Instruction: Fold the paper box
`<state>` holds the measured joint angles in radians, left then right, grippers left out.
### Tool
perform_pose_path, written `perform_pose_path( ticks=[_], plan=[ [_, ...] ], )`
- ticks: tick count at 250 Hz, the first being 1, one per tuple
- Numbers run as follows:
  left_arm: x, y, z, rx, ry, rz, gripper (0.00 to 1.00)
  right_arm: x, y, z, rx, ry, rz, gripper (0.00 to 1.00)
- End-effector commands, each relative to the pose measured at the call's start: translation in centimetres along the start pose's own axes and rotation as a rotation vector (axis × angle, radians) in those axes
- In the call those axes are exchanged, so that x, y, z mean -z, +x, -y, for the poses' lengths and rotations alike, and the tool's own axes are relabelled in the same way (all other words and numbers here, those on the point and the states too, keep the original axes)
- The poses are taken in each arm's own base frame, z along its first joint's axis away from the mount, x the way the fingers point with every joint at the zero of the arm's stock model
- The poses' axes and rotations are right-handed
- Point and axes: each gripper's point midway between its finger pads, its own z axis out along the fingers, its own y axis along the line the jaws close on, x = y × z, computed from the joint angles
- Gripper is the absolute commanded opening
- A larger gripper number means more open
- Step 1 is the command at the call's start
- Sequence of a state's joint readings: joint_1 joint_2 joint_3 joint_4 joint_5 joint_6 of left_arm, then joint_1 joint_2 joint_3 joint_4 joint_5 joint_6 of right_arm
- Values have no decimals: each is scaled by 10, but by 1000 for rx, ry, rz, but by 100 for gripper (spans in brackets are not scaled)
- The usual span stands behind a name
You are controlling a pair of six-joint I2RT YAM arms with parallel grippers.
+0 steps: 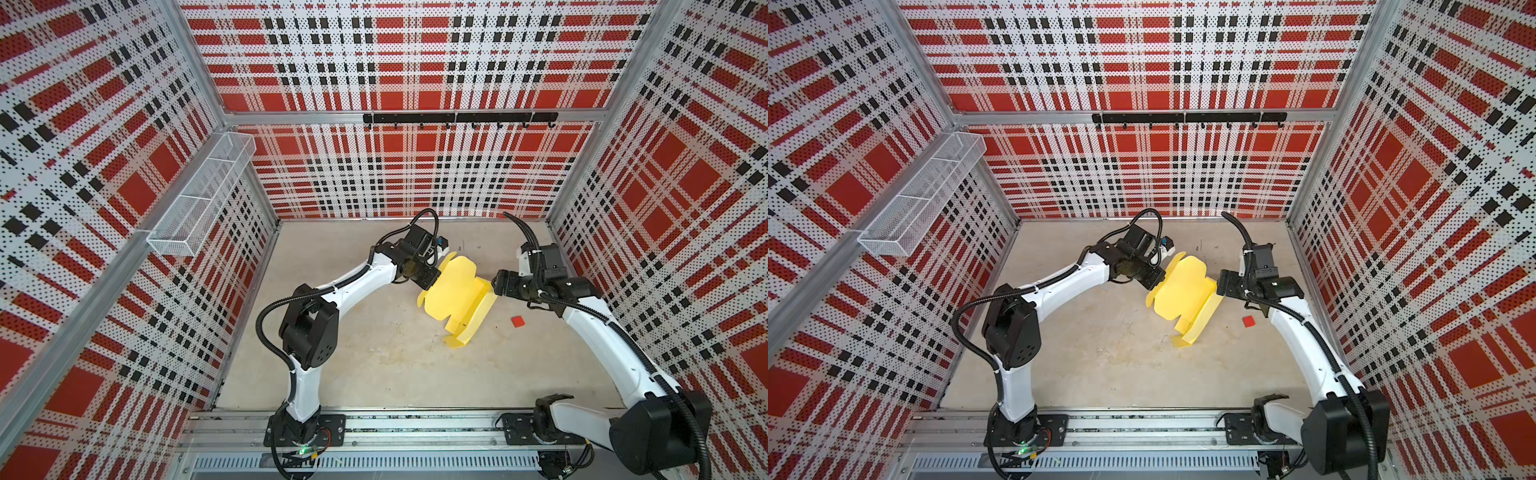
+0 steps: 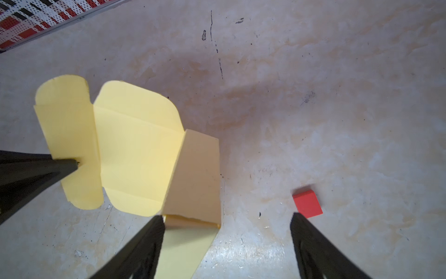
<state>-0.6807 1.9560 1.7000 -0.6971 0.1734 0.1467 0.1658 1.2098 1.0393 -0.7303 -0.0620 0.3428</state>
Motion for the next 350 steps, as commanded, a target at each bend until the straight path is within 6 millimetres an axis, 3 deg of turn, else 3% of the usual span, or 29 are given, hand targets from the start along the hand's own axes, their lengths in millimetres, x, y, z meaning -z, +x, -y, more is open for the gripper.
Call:
perform_pose_path(
  ticks=[1,118,189,210,274,350],
  plan=[
    [24,-3,-10,-194,-106,-39,7,1,-7,-7,-4,-53,45,83],
    [54,-30,-26,-458,-264,-73,14,-12,5,-18,-32,-146,46,77],
    [41,-30,-28,-495,-232,-86,13,-18,7,-28,-60,-224,76,74],
    [43,-32,-30,-457,-213,-71,19,-20,10,-27,-60,-226,87,74],
    [85,-42,-41,-307,-180,24,35,-33,21,-47,-60,-220,78,70],
    [117,-10,-77,-78,-166,95,55,-63,18,-96,-46,-244,75,57]
  ],
)
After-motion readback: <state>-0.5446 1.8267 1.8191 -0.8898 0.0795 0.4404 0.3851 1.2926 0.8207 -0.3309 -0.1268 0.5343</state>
